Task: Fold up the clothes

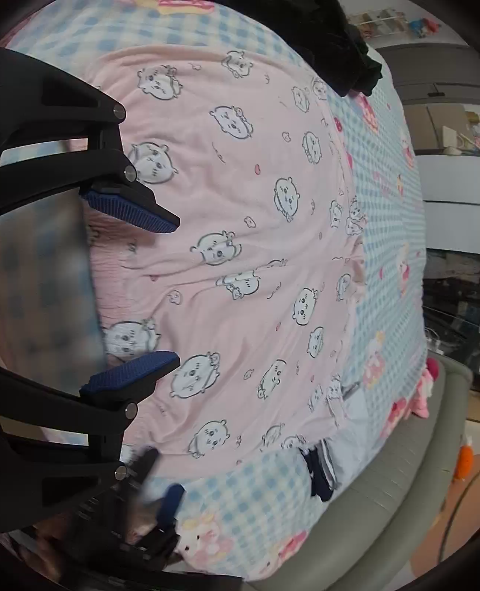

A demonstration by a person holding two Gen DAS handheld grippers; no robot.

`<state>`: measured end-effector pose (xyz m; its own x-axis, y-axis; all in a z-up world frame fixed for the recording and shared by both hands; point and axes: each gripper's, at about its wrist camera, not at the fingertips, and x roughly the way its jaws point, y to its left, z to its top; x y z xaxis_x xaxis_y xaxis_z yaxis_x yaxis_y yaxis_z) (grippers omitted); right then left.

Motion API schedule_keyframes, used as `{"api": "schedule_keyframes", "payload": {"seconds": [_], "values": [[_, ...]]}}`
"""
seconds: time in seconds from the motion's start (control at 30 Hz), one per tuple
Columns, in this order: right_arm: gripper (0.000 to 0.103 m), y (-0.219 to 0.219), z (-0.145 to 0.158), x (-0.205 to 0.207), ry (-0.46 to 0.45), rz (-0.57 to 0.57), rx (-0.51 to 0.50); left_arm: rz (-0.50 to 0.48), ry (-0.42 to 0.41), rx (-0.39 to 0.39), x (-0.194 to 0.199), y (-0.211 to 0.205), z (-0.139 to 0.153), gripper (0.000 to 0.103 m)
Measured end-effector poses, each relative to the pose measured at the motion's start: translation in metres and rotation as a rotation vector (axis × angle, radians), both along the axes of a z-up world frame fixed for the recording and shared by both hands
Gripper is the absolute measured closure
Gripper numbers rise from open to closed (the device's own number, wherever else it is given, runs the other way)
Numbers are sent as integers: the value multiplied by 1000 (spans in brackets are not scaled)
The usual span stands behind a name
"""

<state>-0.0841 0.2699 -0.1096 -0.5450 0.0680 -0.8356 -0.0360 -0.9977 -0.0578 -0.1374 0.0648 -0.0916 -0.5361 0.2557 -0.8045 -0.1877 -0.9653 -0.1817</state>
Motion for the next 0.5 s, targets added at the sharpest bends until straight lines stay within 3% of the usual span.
{"api": "schedule_keyframes", "payload": {"seconds": [0.07, 0.13, 0.23, 0.3, 0.4, 0.5], "values": [[34, 16, 8, 9, 23, -61, -69, 15, 4, -14, 2, -5, -2, 35], [34, 27, 10, 16, 14, -69, -234, 29, 7, -29, 5, -10, -4, 37], [34, 32, 0, 22, -48, -22, -482, 17, 0, 20, 5, -12, -2, 36], [34, 31, -6, 22, -61, -33, -503, -3, -9, 58, 4, -11, 0, 35], [34, 28, -12, 17, -73, -56, -493, -20, -10, 25, 5, -5, -7, 35], [25, 21, -14, 3, -95, -54, -453, -21, 12, 30, 9, -4, -10, 35]]}}
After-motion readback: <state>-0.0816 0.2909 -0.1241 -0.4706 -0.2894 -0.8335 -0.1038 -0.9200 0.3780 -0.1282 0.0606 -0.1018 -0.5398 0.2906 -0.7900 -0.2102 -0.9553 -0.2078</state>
